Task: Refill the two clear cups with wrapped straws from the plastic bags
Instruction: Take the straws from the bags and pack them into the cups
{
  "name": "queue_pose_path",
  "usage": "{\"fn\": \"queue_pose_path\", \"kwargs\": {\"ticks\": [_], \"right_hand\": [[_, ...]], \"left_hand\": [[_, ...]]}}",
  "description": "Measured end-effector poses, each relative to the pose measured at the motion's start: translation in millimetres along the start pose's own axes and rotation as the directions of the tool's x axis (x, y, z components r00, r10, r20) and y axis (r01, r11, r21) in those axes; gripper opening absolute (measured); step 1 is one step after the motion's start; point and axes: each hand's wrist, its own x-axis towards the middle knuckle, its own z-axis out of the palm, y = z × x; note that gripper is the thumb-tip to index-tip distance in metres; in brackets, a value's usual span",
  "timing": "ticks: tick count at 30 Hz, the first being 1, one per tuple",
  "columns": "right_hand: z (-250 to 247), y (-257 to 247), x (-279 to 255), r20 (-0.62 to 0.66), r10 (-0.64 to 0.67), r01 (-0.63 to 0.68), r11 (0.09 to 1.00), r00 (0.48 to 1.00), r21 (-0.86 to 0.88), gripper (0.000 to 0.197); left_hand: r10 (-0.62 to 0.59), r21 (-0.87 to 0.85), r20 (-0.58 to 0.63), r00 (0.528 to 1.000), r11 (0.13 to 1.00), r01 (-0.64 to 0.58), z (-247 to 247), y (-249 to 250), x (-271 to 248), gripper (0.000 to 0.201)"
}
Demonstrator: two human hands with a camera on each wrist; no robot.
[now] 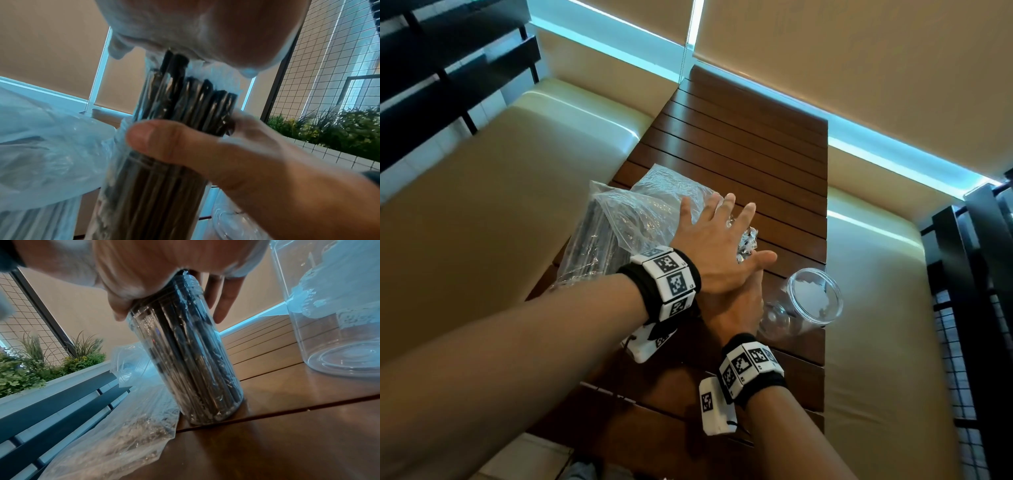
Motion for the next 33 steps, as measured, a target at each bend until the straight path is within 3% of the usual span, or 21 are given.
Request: {"fn": "queue_pose_path", "kwargs": {"ticks": [10, 13, 16, 19, 26, 30, 33], "right_hand": [[2.9, 4.5, 3.0, 0.003, -0.011, 0.011, 0.998, 1.000, -0.070, 0.096], [6.1, 3.5, 5.3, 0.000, -0.018, 0.018, 0.996, 1.000, -0.088, 0.096], [4.8, -1.9, 2.4, -0.027, 0.034, -0.035, 0.999, 0.999, -0.021, 0.090], [3.0, -3.3, 1.5, -0.034, 0.057, -0.056, 0.998, 0.998, 0.017, 0.088], [3.9, -3.1, 0.0, -0.038, 0.081, -0.079, 0.996, 0.996, 0.046, 0.077], [5.9, -7.2, 1.1, -0.036, 0.119, -0.115, 0.990, 0.992, 0.085, 0.083], [7.2, -9.0, 7.5, -0.066, 0.141, -0.128, 0.976, 0.988, 0.179, 0.094]], "left_hand": [[0.013, 0.074, -0.131, 0.991, 0.997, -0.004, 15.1, 1.4, 3.4, 0.099], [-0.004, 0.095, -0.076, 0.997, 0.995, 0.011, 4.7, 2.7, 6.6, 0.092], [-0.099, 0.004, -0.040, 0.994, 0.995, 0.100, 0.6, 8.0, 11.7, 0.086], [-0.132, -0.041, -0.111, 0.985, 0.991, 0.128, 7.7, 10.7, 11.1, 0.074], [-0.097, 0.025, -0.177, 0.979, 0.994, 0.103, 12.5, 9.5, 11.3, 0.068], [-0.050, 0.020, -0.059, 0.997, 0.998, 0.051, 5.6, 4.7, 15.7, 0.071], [0.008, -0.119, -0.026, 1.000, 0.993, -0.011, -9.5, -8.4, 18.1, 0.081]]}}
